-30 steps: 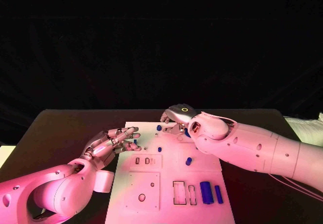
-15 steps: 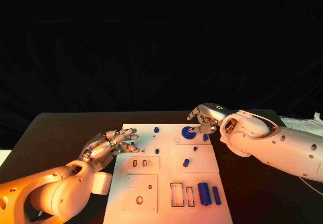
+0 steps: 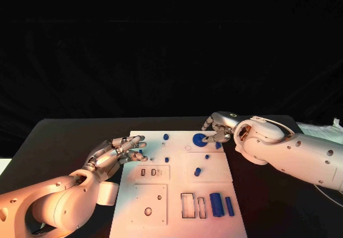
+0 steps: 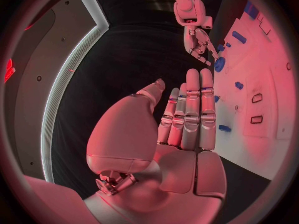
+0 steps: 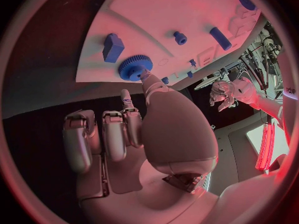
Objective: Assemble the parts on the task board
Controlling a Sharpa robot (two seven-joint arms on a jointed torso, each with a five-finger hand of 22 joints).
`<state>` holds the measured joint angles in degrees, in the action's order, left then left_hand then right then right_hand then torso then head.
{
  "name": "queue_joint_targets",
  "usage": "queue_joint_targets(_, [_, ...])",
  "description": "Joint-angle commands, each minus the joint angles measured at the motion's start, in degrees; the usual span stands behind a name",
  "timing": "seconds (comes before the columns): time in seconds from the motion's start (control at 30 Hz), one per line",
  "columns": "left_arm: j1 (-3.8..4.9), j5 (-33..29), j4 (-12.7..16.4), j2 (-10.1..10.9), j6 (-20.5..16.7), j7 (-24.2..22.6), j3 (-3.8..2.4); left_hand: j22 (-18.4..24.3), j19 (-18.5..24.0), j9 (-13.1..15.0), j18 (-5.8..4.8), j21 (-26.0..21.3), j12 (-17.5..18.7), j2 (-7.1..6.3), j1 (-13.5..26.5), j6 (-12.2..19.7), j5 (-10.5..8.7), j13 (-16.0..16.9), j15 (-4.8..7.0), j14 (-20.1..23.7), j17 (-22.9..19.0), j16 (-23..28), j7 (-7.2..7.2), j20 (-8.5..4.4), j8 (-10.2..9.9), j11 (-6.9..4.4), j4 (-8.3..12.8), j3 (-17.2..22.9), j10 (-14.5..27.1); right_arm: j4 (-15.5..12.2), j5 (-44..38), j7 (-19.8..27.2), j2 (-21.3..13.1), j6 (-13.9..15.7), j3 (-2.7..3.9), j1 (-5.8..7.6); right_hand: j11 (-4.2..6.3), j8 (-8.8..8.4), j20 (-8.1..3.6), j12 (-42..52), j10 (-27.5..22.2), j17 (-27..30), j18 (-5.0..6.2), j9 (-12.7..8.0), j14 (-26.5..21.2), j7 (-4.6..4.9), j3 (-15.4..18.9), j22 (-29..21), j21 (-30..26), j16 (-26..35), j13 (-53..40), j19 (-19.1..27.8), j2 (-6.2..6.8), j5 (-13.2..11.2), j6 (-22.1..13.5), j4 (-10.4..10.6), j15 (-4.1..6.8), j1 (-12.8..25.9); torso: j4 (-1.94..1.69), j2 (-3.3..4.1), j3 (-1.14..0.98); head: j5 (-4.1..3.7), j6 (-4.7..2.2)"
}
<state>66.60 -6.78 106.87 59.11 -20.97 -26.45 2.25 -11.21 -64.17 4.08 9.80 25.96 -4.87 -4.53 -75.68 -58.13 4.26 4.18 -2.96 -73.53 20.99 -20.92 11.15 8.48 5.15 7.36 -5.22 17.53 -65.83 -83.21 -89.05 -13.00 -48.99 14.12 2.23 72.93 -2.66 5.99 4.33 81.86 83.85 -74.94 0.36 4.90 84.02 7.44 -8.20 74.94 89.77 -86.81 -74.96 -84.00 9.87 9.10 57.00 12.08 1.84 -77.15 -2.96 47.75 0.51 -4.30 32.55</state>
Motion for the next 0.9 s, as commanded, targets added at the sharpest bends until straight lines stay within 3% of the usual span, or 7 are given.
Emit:
queue_joint_targets(0.03, [0.08,-0.1,0.0,0.0,1.4,0.0,-0.04,-0.1,0.3,0.0,0.5,0.2,0.3,0.3,0.4,0.1,-0.34,0.1,0.03,0.4,0.1,-0.2,0.16,0.25,-0.4,-0.07,0.4,0.0,0.3,0.3,0.2,-0.7,0.5,-2.1,0.03,-0.08,-0.18,0.27,0.33,0.7,2.4,-8.3,-0.36,0.1,4.7,0.34,0.4,15.1,0.2,-0.2,-8.7,-6.0,-0.66,0.3,0.2,0.1,-0.45,0.1,-0.02,0.05,0.04,0.0,0.06])
queue_joint_targets(0.9, [0.08,-0.1,-0.1,-0.1,1.6,0.4,-0.04,-0.1,0.3,0.0,0.5,0.2,0.3,0.3,0.4,0.1,-0.34,0.1,0.03,0.4,0.1,-0.2,0.16,0.25,-0.4,-0.07,0.4,0.0,0.3,2.4,0.1,-0.3,2.7,-4.5,-0.02,-0.83,-0.12,0.99,0.37,3.7,3.8,-9.5,-0.36,0.3,4.9,0.22,0.2,15.1,0.2,-0.8,-11.4,-6.0,-1.74,0.7,1.2,-0.2,-0.45,-0.4,-0.03,0.08,0.02,0.19,0.35])
